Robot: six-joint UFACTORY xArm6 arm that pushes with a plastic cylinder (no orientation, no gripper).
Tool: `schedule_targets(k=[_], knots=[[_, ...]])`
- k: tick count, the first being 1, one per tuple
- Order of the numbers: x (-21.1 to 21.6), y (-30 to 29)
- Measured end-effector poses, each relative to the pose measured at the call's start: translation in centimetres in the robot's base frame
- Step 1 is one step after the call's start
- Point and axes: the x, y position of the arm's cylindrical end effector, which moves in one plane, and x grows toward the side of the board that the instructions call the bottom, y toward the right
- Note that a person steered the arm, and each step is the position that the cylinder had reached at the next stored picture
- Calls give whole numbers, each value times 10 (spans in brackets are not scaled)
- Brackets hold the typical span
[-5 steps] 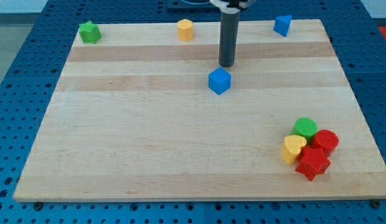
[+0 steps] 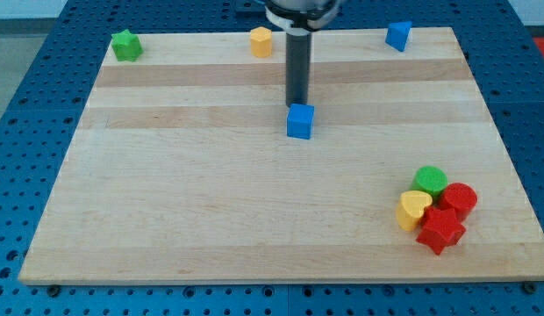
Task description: Place the blue cube at the center right side of the board
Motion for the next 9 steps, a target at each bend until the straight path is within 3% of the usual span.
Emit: schedule_targets(k=[1, 2, 5, 7, 9], knots=[[6, -2], [44, 1], [51, -19], [78, -38], [80, 30]])
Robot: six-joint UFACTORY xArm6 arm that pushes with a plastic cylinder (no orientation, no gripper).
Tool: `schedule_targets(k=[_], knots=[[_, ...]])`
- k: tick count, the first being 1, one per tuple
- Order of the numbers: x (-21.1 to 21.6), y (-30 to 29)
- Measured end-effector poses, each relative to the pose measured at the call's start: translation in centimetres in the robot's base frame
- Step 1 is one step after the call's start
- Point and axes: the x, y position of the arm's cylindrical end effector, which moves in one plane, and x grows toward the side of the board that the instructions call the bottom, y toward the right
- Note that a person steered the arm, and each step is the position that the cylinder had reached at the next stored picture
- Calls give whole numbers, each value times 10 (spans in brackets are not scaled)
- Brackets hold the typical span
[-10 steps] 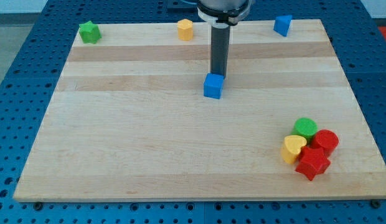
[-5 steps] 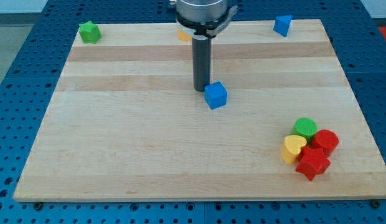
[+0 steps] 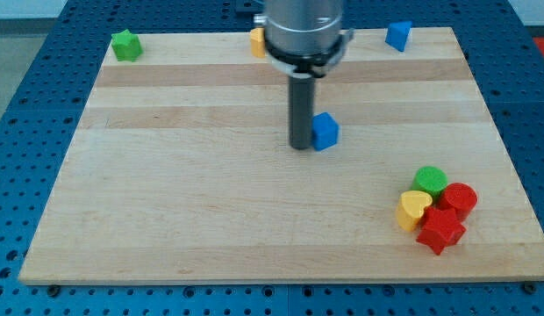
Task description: Place the blue cube at the center right side of the board
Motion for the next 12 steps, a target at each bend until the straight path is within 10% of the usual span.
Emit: schedule_targets(k=[12], knots=[[-33, 109]])
